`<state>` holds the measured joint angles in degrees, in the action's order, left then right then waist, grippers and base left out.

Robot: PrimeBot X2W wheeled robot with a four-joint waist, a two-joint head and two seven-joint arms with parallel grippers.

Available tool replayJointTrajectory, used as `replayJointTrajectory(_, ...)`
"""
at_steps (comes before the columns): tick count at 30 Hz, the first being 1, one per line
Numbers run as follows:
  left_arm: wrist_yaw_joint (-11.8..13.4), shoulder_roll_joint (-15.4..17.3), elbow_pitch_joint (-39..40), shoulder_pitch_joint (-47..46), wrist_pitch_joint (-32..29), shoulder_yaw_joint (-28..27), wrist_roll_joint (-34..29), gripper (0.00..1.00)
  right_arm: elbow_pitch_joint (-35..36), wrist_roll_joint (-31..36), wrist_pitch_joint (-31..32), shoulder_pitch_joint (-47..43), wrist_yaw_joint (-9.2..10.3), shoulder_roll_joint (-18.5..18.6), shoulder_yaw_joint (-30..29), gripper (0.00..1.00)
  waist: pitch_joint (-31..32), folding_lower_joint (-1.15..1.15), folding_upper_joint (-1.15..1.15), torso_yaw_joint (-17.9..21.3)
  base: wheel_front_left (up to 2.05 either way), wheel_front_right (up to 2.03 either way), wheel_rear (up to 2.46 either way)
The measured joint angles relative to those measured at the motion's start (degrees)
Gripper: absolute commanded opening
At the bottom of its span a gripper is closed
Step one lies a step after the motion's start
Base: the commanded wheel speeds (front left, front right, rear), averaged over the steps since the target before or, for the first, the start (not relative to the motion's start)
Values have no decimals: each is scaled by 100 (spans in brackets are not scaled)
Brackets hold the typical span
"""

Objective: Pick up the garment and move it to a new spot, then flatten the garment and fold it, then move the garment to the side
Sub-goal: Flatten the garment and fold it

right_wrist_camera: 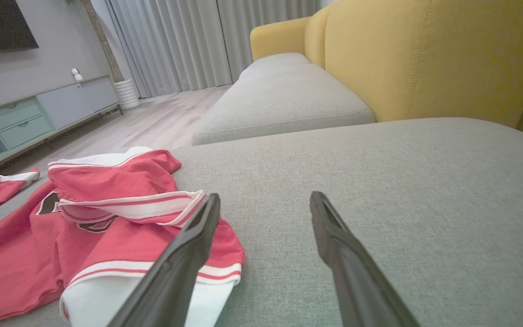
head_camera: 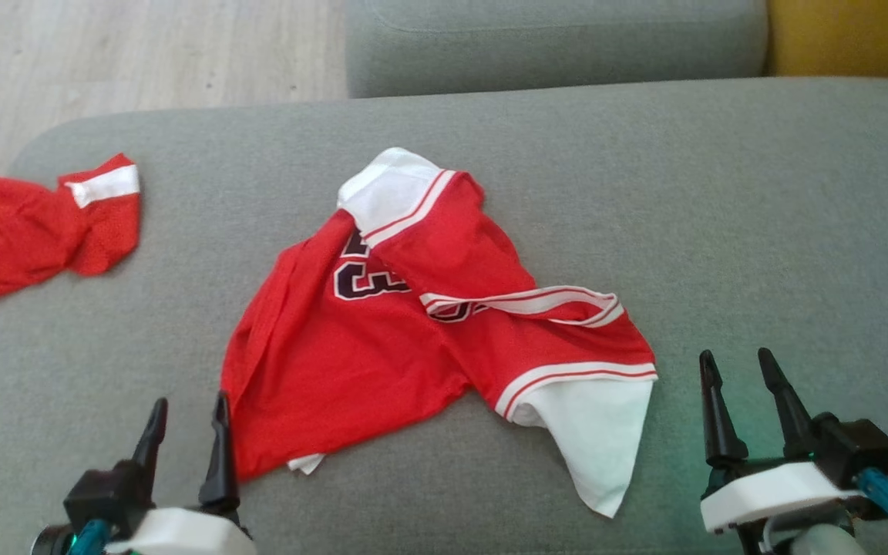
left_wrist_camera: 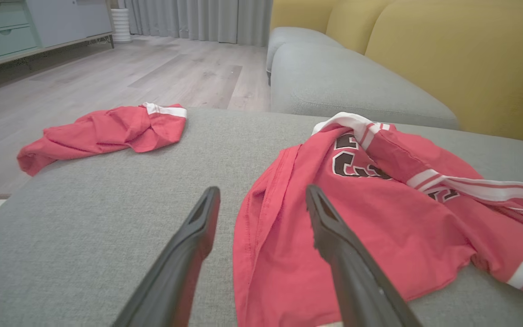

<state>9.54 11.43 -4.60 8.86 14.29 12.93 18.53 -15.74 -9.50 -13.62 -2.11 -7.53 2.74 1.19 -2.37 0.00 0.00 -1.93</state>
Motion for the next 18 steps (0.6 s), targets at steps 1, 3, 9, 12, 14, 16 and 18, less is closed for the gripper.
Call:
replayJointTrajectory(1,-107,-60,-20,31,0,-93,-63,100,-11,0,-1,0,0,0,-1,100,10,0,0,-27,0,0,0)
replayJointTrajectory(3,-277,-164,-86,47,0,-244,-186,100,-49,0,-2,1,0,0,-10,100,26,0,0,-68,0,0,0)
replayJointTrajectory(9,-704,-438,-136,46,0,-615,-533,100,-155,0,-33,1,0,-1,-1,100,58,0,0,-115,0,0,0)
replayJointTrajectory(12,-882,-511,-147,46,0,-755,-659,100,-189,-1,-42,1,0,-1,18,100,73,0,0,-109,0,0,0)
replayJointTrajectory(14,-983,-555,-159,45,0,-845,-735,100,-214,-1,-51,2,0,-1,35,100,81,0,0,-99,0,0,0)
replayJointTrajectory(16,-1105,-611,-180,44,0,-888,-798,100,-243,-2,-52,3,0,-2,54,100,95,0,0,-88,0,0,0)
replayJointTrajectory(18,-1171,-660,-223,44,0,-961,-856,100,-265,-3,-52,3,0,-2,67,100,109,0,0,-71,0,0,0)
